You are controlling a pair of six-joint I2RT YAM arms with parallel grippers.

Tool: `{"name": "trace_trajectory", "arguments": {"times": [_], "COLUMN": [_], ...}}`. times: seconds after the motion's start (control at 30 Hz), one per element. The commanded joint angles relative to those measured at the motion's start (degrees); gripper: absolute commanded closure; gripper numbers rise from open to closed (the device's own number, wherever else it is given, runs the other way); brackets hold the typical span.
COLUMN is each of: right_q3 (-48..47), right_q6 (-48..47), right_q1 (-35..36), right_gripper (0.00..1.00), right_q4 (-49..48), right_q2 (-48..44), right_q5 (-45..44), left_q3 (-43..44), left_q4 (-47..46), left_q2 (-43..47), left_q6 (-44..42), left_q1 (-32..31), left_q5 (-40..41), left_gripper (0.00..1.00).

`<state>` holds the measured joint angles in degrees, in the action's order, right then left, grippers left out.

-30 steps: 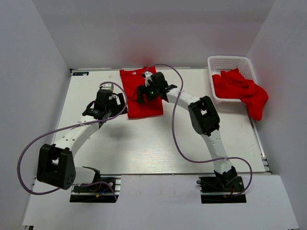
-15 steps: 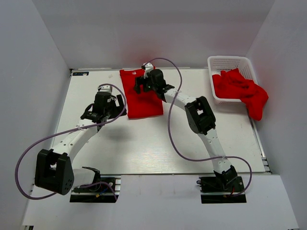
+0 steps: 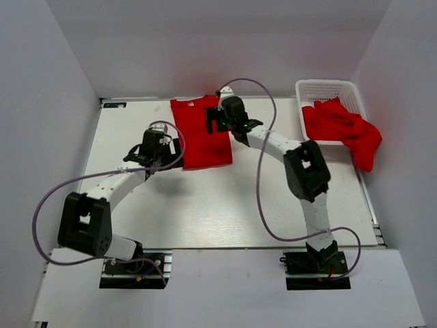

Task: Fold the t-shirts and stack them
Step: Fold the folded rectangular tshirt in 1/3 of the way, then grab one side of the 2/3 rectangular tshirt with both arms

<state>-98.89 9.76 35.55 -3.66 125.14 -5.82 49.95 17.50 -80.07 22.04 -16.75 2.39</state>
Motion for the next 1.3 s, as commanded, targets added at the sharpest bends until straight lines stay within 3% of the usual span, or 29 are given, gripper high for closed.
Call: {"name": "trace_trajectory", "arguments": {"times": [0.0, 0.03, 0.13, 0.4, 0.67, 0.93, 1.07, 1.1, 1.17, 1.27], "right_q3": [8.9, 14.0, 17.1, 10.8, 11.6, 12.7, 12.8, 12.8, 13.6, 14.4], "right_q6": [6.4, 7.4, 9.6, 12.2, 13.9, 14.3, 14.6, 14.6, 14.6, 14.9], "right_q1": [-0.7, -0.6, -1.0, -0.9, -0.7, -0.7, -0.8, -0.8, -0.7, -0.8], "right_gripper": [0.1, 0.1, 0.1, 0.1, 0.1, 0.21, 0.45, 0.46, 0.54, 0.66], "right_q4": [6.6, 8.8, 14.3, 24.7, 25.9, 24.2, 22.5, 22.5, 21.9, 21.8], "right_q2": [-10.2, -15.0, -16.4, -10.8, -8.9, -6.9, -5.6, -5.6, -5.6, -5.7], "right_q5": [-6.4, -6.9, -6.7, -6.2, -3.3, -0.2, 3.5, 3.8, 4.6, 5.2], "left_q3": [2.4, 3.1, 4.2, 8.3, 9.2, 8.1, 7.0, 7.0, 7.0, 7.0], "left_q4": [-1.3, -2.2, -3.5, -0.8, 0.0, -3.3, -4.7, -4.8, -5.4, -6.0], "left_q2": [-2.7, -3.8, -7.2, -15.5, -17.4, -19.8, -21.0, -21.5, -22.1, -22.8], "left_q6": [-0.9, -0.9, -0.9, -0.9, 0.2, -0.3, -0.3, -0.3, -0.3, -0.3], "left_q1": [-0.6, -0.6, -1.2, -2.8, -3.9, -5.0, -5.5, -5.5, -5.5, -5.5], "left_q5": [-4.1, -4.6, -4.1, 3.0, 5.8, 2.4, -0.4, -0.4, -0.9, -1.6], "left_gripper": [0.0, 0.0, 0.0, 0.0, 0.0, 0.15, 0.29, 0.29, 0.38, 0.63]}}
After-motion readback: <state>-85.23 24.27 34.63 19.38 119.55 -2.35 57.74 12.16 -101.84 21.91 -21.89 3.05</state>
